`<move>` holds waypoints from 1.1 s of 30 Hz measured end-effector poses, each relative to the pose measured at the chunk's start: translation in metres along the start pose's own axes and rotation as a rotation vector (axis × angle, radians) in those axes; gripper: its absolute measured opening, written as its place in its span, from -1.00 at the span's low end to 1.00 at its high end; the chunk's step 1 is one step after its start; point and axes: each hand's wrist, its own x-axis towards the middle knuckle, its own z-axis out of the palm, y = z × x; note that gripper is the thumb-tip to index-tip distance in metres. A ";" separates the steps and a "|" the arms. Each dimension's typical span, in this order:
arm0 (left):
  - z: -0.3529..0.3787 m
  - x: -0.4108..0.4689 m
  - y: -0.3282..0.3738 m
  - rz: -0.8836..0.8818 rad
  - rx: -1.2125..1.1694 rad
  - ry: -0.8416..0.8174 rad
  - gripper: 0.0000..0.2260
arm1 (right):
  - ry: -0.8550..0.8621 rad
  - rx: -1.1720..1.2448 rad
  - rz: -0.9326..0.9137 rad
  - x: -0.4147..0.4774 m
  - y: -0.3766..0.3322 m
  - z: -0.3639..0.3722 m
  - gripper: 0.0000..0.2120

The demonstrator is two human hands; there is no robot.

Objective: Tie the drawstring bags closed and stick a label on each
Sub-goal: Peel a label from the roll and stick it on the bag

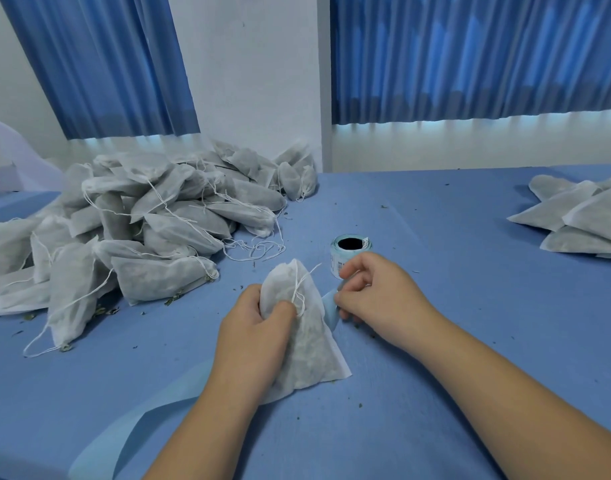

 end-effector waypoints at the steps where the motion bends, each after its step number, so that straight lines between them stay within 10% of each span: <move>1: 0.000 0.000 0.000 -0.004 0.001 0.003 -0.92 | 0.008 0.001 0.009 0.000 0.000 0.000 -0.81; 33: -0.001 0.002 -0.003 -0.010 0.001 -0.005 -0.90 | -0.046 -0.031 0.110 0.001 0.002 -0.011 -0.72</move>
